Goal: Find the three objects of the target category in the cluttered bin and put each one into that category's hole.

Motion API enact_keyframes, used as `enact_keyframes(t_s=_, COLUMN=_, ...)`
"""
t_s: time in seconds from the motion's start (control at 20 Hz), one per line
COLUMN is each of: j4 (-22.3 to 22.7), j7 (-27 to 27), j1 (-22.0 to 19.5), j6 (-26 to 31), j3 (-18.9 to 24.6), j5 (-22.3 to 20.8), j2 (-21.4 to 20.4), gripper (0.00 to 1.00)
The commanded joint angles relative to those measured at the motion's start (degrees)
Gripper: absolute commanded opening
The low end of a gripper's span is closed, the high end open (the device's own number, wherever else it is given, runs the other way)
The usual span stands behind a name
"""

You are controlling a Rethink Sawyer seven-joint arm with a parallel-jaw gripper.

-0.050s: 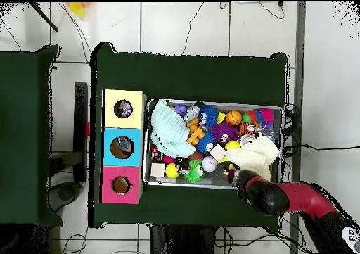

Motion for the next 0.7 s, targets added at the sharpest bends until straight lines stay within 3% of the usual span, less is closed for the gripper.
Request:
enact_keyframes(t_s=0.05, j4=-4.6, j7=-18.1, j1=0.3, j6=4.5, j3=2.5, j5=-3.1, j2=0.9, gripper=1.00)
enact_keyframes(t_s=0.3, j4=-4.1, j7=-17.8, j1=1.2, j6=4.4, j3=2.5, j5=-3.4, j2=0.2, gripper=1.00)
enact_keyframes(t_s=0.35, j4=-4.1, j7=-17.7, j1=1.4, j6=4.4, j3=2.4, j5=-3.5, j2=0.1, gripper=0.00)
enact_keyframes(t_s=0.7, j4=-4.3, j7=-20.3, j1=5.2, j6=8.2, j3=2.3, j5=-3.5, j2=-1.9, gripper=0.00)
